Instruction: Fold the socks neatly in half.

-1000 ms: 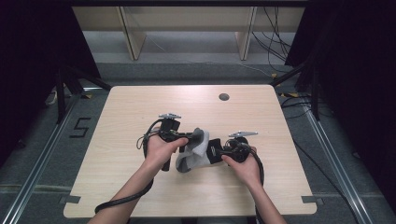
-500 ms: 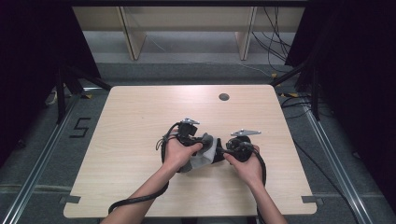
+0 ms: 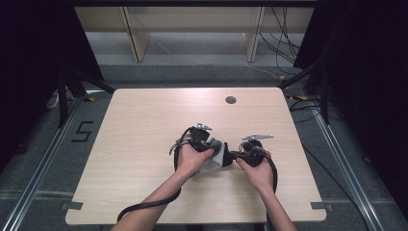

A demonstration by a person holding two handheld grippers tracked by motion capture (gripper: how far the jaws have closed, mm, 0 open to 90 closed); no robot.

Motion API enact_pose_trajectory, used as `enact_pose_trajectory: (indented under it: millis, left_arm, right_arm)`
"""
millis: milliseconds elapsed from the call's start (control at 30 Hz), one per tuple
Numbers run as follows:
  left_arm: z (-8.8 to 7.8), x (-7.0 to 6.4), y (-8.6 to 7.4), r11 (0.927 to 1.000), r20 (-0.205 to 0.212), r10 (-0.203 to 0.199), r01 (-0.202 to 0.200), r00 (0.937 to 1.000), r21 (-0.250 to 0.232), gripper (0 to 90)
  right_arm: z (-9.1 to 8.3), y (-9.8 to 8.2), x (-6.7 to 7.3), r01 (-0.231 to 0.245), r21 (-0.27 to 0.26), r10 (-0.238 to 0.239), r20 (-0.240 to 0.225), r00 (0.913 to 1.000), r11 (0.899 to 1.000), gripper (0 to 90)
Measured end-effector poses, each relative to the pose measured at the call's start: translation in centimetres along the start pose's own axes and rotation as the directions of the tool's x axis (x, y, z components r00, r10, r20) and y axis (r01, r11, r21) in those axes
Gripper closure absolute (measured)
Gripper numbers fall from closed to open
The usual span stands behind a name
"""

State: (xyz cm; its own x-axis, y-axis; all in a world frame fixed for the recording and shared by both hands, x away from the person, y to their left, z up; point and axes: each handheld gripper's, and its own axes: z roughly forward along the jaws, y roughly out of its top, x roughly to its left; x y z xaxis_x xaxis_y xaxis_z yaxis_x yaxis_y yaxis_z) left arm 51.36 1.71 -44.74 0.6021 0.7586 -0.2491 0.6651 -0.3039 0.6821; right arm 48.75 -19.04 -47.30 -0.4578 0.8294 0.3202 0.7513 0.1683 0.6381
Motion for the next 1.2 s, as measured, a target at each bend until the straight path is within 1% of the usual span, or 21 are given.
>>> enact_pose_trajectory:
  millis: [33,133,167,200,233,300,333,400,500,533,567,633,733,800,900,933,967,1000,1033,1067,1200]
  left_arm:
    - [0.1,0.0,0.0,1.0000,-0.002,0.003,-0.003,1.0000,0.000,71.1]
    - [0.3,0.0,0.0,1.0000,-0.003,-0.003,0.003,1.0000,-0.003,70.7]
    - [0.3,0.0,0.0,1.0000,-0.004,-0.002,0.002,1.0000,-0.005,70.5]
    - [0.3,0.0,0.0,0.9999,-0.002,0.003,-0.003,1.0000,-0.010,70.1]
    - [0.2,0.0,0.0,0.9999,0.002,0.008,-0.008,1.0000,-0.015,69.2]
    - [0.1,0.0,0.0,0.9995,0.011,0.015,-0.015,0.9998,-0.028,65.8]
    - [-0.1,0.0,0.0,0.9996,0.008,0.018,-0.018,0.9998,-0.023,64.2]
    - [-0.7,0.0,0.1,0.9992,0.016,0.015,-0.015,0.9998,-0.038,58.8]
    - [-1.7,-0.2,0.4,0.9965,0.019,0.007,-0.005,0.9998,-0.084,46.4]
    - [-2.1,-0.2,0.5,0.9955,0.022,0.014,-0.011,0.9997,-0.094,43.7]
    - [-2.4,-0.2,0.5,0.9945,0.022,0.021,-0.019,0.9995,-0.103,42.7]
    - [-3.3,0.0,0.6,0.9920,0.017,0.031,-0.029,0.9994,-0.123,40.8]
    - [-4.3,0.5,0.4,0.9900,0.013,0.029,-0.026,0.9995,-0.138,40.4]
    - [-4.7,0.7,0.1,0.9901,0.011,0.034,-0.032,0.9994,-0.136,40.5]
    - [-5.1,1.2,-0.4,0.9923,0.033,0.030,-0.025,0.9990,-0.121,40.7]
    - [-5.3,1.4,-0.6,0.9931,0.045,0.021,-0.016,0.9988,-0.117,40.7]
    - [-5.3,1.5,-0.8,0.9927,0.028,0.030,-0.026,0.9992,-0.118,40.5]
    - [-5.3,1.6,-1.0,0.9938,0.022,0.037,-0.034,0.9991,-0.106,40.4]
    - [-5.2,1.7,-1.1,0.9948,0.028,0.045,-0.042,0.9986,-0.093,40.0]
    - [-5.1,1.7,-1.2,0.9957,0.031,0.060,-0.058,0.9977,-0.072,39.7]
    - [-4.3,1.4,-1.7,0.9935,0.045,0.111,-0.110,0.9928,-0.031,36.7]
  right_arm:
    - [0.1,0.0,-0.2,0.018,0.003,-0.018,0.007,0.9998,1.000,84.6]
    - [-0.2,-0.1,0.0,0.001,0.008,-0.001,0.011,0.9999,1.000,82.3]
    - [-0.5,0.0,0.0,0.017,-0.011,-0.017,0.012,0.9998,1.000,81.0]
    - [-0.9,0.1,0.5,-0.030,-0.013,0.030,0.004,0.9995,0.999,80.0]
    - [-1.1,0.3,0.1,0.036,-0.057,-0.035,0.018,0.9992,0.998,79.0]
    - [-1.7,0.6,0.6,0.032,-0.066,-0.031,0.007,0.9995,0.997,76.2]
    - [-1.9,0.8,0.6,0.054,-0.059,-0.053,0.023,0.9983,0.997,75.3]
    - [-1.9,1.0,0.7,0.066,-0.061,-0.065,0.020,0.9977,0.996,74.6]
    - [-1.7,1.2,0.8,0.045,-0.047,-0.044,0.028,0.9986,0.998,74.0]
    - [-1.7,1.3,0.6,0.092,-0.059,-0.091,0.022,0.9956,0.994,73.9]
    - [-1.7,1.3,0.8,0.062,-0.060,-0.061,0.019,0.9979,0.996,73.7]
    - [-1.9,1.2,1.0,0.043,-0.066,-0.041,0.026,0.9988,0.997,73.5]
    - [-2.5,1.5,0.5,0.063,-0.071,-0.059,0.064,0.9962,0.995,73.7]
    - [-2.9,1.8,0.3,0.078,-0.092,-0.072,0.065,0.9952,0.993,73.6]
    - [-3.8,2.1,0.7,0.049,-0.102,-0.042,0.072,0.9965,0.994,72.5]
    - [-3.8,2.3,0.5,0.090,-0.112,-0.083,0.060,0.9947,0.990,72.2]
    - [-4.0,2.4,0.8,0.080,-0.114,-0.071,0.079,0.9943,0.990,71.1]
    - [-4.1,2.4,1.1,0.052,-0.115,-0.044,0.066,0.9968,0.992,70.2]
    - [-4.1,2.5,1.2,0.053,-0.114,-0.046,0.061,0.9971,0.992,69.2]
    - [-4.0,2.7,1.0,0.086,-0.118,-0.079,0.067,0.9946,0.989,68.2]
    - [-4.2,2.9,1.0,0.081,-0.121,-0.073,0.067,0.9951,0.989,64.6]
